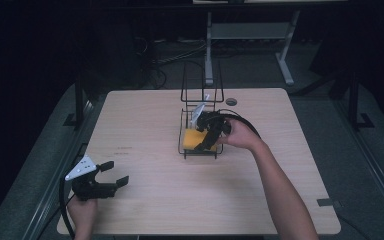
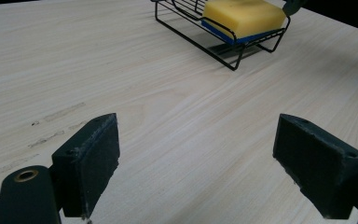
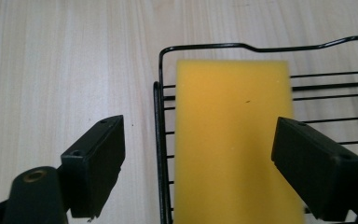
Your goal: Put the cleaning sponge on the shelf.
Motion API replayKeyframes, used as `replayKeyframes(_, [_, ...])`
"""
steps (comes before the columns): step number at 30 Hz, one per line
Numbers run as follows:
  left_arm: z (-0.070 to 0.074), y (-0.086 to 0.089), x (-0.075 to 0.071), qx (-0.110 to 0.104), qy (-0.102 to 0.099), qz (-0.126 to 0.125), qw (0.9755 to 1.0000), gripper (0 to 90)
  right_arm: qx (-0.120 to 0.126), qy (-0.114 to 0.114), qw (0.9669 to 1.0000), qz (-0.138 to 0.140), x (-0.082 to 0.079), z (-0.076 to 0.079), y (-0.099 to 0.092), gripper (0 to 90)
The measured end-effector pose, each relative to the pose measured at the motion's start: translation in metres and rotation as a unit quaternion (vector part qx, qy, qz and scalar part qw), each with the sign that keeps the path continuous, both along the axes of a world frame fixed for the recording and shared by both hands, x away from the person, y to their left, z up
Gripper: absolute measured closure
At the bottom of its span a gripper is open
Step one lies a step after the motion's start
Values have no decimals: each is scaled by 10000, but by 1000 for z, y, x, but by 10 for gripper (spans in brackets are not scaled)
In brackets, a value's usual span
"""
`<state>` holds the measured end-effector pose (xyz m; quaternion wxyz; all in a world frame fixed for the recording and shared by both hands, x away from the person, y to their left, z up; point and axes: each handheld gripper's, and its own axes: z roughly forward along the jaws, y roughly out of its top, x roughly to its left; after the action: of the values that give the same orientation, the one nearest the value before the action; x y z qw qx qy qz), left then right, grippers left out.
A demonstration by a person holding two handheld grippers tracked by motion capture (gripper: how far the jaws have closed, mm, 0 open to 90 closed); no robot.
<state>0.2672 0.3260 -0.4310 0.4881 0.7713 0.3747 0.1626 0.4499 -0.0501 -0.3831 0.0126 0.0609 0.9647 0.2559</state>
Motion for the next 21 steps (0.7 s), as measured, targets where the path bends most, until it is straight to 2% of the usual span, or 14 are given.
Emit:
replayKeyframes(3, [0, -1, 0, 14, -3, -4, 10000, 141, -25, 32, 10000, -4, -2, -3, -1, 170])
replayKeyframes(13, [0, -1, 0, 16, 7, -5, 10000, 141, 43, -65, 10000, 33, -10, 1, 0, 171])
replayKeyframes(15, [0, -1, 0, 18, 9, -9, 10000, 141, 125, -30, 9999, 59, -11, -1, -1, 171])
replayKeyframes(21, [0, -2, 1, 22, 5, -18, 10000, 141, 78, 16, 10000, 36, -15, -5, -3, 171])
